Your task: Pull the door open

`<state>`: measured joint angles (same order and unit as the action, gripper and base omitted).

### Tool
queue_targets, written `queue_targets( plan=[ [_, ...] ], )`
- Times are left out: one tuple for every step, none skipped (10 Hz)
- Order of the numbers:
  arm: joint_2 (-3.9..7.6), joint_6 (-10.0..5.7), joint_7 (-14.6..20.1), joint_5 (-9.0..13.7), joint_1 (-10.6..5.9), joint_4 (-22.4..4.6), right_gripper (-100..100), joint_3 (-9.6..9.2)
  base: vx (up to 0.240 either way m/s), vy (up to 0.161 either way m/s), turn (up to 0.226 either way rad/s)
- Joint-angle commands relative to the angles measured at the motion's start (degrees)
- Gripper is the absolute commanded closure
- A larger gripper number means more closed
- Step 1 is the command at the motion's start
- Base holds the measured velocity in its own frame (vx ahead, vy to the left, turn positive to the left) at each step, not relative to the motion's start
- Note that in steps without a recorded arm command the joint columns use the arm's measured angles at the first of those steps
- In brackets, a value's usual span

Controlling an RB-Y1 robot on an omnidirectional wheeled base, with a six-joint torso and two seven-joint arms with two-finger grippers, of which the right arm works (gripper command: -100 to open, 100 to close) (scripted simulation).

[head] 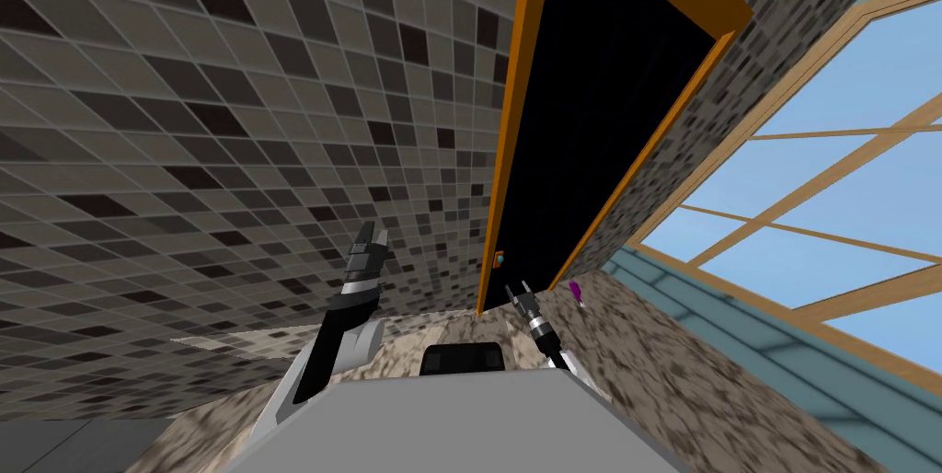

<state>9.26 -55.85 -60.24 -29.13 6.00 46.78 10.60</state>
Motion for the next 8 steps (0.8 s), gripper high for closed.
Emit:
queue_targets(
  plan=[
    [0.0,0.0,0.0,0.0,0.0,0.0,-100,0.0,0.063,-0.025,0.011],
    [0.92,-0.39,-0.7,1.7,-0.32,-1.1,-100,-0.89,0.108,0.115,0.079],
    [1.21,-0.5,-0.8,2.2,-0.42,-1.4,-100,-1.17,0.172,0.189,0.047],
    [1.85,-0.72,-1.1,3.4,-0.63,-2.1,-100,-1.8,0.163,0.179,0.033],
    [2.55,-0.98,-1.5,4.7,-0.87,-2.8,-100,-2.49,0.16,0.168,0.049],
    [3.26,-1.23,-1.8,6.1,-1.11,-3.6,-100,-3.19,0.179,0.104,0.045],
    [3.61,-1.36,-2.0,6.7,-1.23,-4.0,-100,-3.53,0.125,0.028,0.035],
    [4.27,-1.6,-2.3,8.0,-1.45,-4.7,-100,-4.18,0.111,-0.016,0.042]
  ],
)
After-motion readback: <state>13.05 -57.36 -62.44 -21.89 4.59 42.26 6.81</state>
